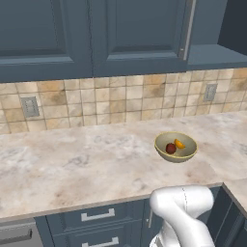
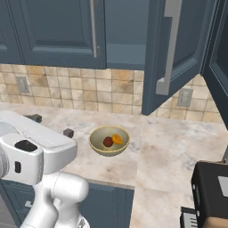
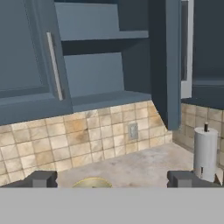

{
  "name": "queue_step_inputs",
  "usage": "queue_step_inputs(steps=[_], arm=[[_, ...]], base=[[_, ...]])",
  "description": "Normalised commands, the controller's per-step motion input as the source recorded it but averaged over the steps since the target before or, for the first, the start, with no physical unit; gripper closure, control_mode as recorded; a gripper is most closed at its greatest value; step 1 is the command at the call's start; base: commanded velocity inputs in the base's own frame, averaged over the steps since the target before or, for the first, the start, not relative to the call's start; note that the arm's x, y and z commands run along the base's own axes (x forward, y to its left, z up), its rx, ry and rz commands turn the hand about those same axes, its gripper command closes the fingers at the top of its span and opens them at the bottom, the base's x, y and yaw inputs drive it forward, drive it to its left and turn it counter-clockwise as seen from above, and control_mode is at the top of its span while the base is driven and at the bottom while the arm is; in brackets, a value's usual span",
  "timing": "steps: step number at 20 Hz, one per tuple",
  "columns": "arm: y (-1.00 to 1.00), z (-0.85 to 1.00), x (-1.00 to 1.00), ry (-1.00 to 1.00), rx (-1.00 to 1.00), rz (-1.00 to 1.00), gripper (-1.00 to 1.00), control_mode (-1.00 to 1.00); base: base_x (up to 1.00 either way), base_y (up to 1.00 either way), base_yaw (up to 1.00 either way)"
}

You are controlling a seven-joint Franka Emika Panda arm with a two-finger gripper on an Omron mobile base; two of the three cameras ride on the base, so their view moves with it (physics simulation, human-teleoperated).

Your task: Open the cabinet. Pick the orange and apple from the cabinet and place them into the bowl. Then close the cabinet.

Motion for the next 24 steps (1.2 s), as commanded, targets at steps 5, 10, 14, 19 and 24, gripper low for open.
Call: queue_step_inputs(steps=[5, 10, 14, 19, 24], arm=[[-0.71, 0.00, -0.43, -0.04, 0.00, -0.06, -1.00, -1.00], [-0.49, 0.05, -0.23, -0.18, 0.00, 0.05, -1.00, -1.00], [-0.25, 0.00, 0.00, -0.34, 0.00, 0.16, -1.00, -1.00], [-0.06, 0.00, 0.00, -0.34, 0.00, 0.04, -1.00, -1.00], [0.00, 0.00, 0.37, 0.00, 0.00, 0.00, -1.00, -1.00]], base=[[0.00, 0.00, 0.00], [0.00, 0.00, 0.00], [0.00, 0.00, 0.00], [0.00, 0.00, 0.00], [0.00, 0.00, 0.00]])
